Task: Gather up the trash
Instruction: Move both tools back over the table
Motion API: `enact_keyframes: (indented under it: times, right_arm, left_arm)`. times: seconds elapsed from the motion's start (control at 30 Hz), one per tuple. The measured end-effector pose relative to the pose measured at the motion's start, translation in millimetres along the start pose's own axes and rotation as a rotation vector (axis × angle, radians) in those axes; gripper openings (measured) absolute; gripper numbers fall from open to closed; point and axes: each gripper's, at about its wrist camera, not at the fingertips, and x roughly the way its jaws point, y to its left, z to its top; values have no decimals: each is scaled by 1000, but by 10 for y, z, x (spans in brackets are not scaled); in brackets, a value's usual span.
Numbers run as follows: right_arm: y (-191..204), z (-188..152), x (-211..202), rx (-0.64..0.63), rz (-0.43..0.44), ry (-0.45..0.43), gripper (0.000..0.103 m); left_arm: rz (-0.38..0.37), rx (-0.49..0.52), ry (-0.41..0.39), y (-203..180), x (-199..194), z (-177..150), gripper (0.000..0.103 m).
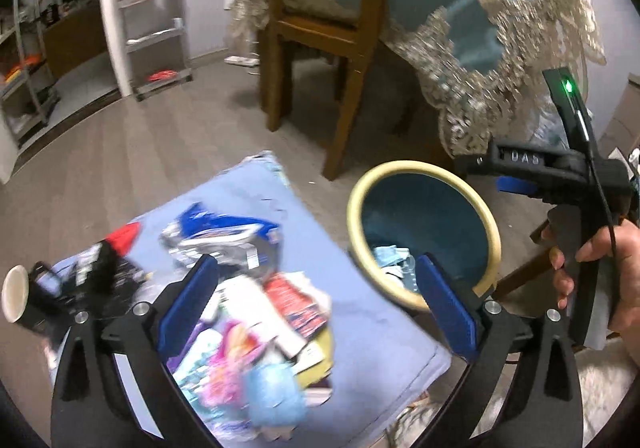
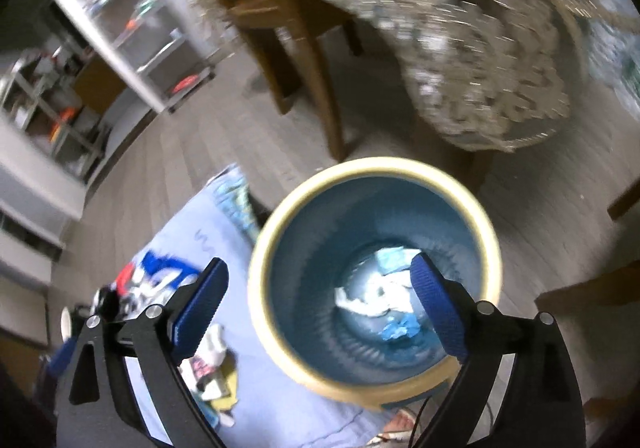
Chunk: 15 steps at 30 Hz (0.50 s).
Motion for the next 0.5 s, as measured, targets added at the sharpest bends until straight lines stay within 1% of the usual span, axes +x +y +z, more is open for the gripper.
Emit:
enact_keyframes:
  times: [0.1,0.2,0.4,0.5]
  right_arm:
    - [277,-93,-83,-63,36,-9,92]
    - [511,-205,-172,-116,63,-23,93]
    - [757,-454,-171,-145,107,8,94]
    - [838,-512,-109,-156,118,38,94]
  left_arm:
    - [59,-15,-21,298,-276,-121,97]
    - [118,-40,-19,597,-452,-277,97]
    - [222,-118,-10,1085,-609,-560,97]
    - [243,-166,-17,1283,-645,-633,97]
